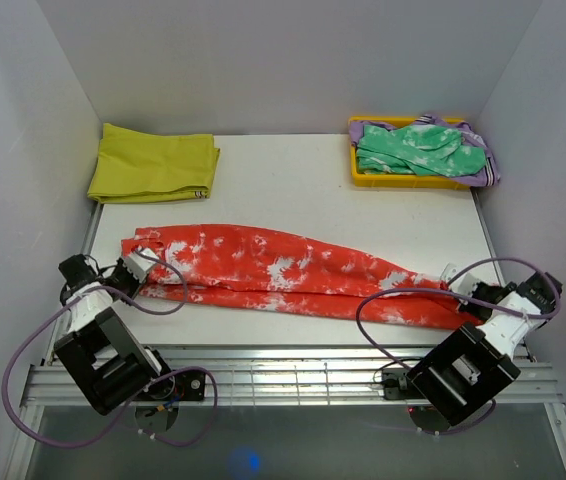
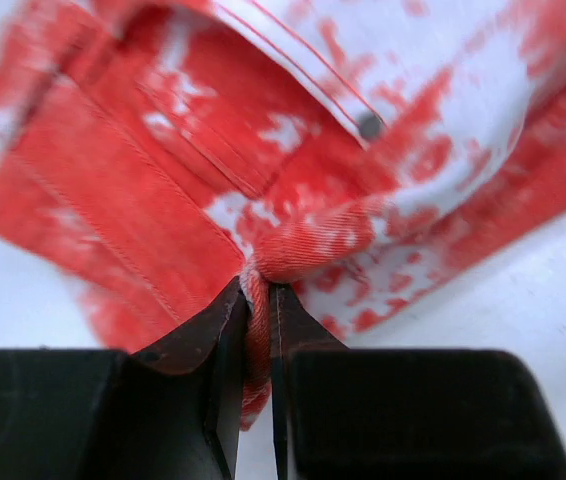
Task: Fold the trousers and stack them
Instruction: Fold the trousers
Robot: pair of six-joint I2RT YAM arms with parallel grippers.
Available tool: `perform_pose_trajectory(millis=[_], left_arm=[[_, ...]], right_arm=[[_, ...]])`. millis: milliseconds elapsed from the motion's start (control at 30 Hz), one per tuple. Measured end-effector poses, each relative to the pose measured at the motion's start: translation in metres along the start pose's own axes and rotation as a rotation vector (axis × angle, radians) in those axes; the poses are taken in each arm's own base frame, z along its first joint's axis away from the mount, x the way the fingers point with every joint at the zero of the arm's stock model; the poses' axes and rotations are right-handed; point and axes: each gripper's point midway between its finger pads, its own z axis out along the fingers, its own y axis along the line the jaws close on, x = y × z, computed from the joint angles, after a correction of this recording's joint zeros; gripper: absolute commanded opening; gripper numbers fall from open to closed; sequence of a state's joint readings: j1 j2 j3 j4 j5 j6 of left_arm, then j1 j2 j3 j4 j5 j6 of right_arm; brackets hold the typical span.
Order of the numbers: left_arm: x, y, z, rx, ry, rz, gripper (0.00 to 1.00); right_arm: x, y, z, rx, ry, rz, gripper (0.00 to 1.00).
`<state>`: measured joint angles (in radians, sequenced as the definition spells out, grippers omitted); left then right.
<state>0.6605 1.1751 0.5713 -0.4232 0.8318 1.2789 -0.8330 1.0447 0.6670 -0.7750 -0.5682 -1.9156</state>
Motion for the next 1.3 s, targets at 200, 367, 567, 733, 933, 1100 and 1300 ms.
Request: perform_pose_trajectory(millis=[200,367,567,733,933,1100,1300], left_arm=[[0.045,-0.036,0.003,0.140,0.111,-0.048,0.00],[0.035,0.010,-0.002,0.105,0.113,-0.083,0.00],[-0.013,0.055,-0.012,0.067,0.006,-0.088,0.00],[-0.004,0.040,-0.013,0.112,0.023,-0.065,0.00],[0.058,-0.009,-0.003,0.194,0.161,-0.103,0.21],[0.064,0.002,-0.012,0.196,0.195,-0.098,0.98],[0.015,0.053,-0.052,0.132,0.157,-0.036,0.98]], right_arm=[[0.020,0.059,0.015,-0.068,0.027,0.101,0.08],[0.018,0.024,0.001,-0.006,0.003,0.078,0.08],[-0.001,-0.023,-0.025,0.055,-0.082,0.080,0.08],[0.012,-0.001,-0.029,0.031,-0.059,0.195,0.08],[0.037,0.080,-0.013,-0.110,0.051,0.359,0.52],[0.045,0.090,-0.019,-0.112,0.119,0.352,0.98],[0.054,0.016,-0.057,-0.033,0.105,0.307,0.95]])
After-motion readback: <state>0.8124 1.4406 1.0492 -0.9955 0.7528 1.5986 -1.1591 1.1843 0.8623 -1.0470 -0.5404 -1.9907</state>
